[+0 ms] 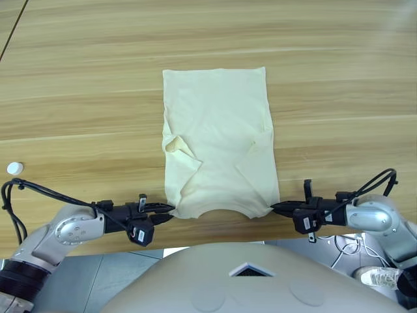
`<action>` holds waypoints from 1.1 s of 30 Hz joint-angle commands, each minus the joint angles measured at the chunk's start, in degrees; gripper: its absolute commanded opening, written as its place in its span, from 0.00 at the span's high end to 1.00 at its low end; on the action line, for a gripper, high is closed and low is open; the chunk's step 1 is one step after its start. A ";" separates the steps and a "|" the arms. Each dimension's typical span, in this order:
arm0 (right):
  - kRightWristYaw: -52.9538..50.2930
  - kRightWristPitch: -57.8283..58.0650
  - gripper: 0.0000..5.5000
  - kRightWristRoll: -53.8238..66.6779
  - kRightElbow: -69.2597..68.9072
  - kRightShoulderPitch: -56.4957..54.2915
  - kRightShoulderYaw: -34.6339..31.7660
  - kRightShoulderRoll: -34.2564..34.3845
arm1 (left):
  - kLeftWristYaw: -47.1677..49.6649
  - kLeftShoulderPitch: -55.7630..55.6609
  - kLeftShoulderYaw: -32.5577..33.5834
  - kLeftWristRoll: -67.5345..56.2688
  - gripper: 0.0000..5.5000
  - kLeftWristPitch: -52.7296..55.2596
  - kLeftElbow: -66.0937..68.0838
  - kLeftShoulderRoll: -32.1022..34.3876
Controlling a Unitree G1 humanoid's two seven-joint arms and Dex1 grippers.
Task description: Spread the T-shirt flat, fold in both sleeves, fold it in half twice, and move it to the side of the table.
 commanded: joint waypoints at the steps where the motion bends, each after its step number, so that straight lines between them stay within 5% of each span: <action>1: -0.02 0.87 1.00 -0.99 0.14 0.08 0.44 0.02 | -0.52 0.32 -1.12 2.28 0.94 0.29 1.82 0.51; 17: -0.35 0.05 1.00 1.16 -1.98 1.90 -1.63 -1.05 | 1.80 2.65 2.10 -3.31 1.00 -4.44 0.39 2.05; 24: -1.03 -4.83 1.00 6.00 -5.02 5.67 -7.70 -2.86 | 1.69 4.99 5.66 -7.73 1.00 -6.47 -2.12 4.55; 33: 3.42 -15.26 1.00 19.10 -11.40 19.91 -20.08 -7.32 | -0.98 19.66 10.51 -22.07 1.00 -14.56 -13.36 15.46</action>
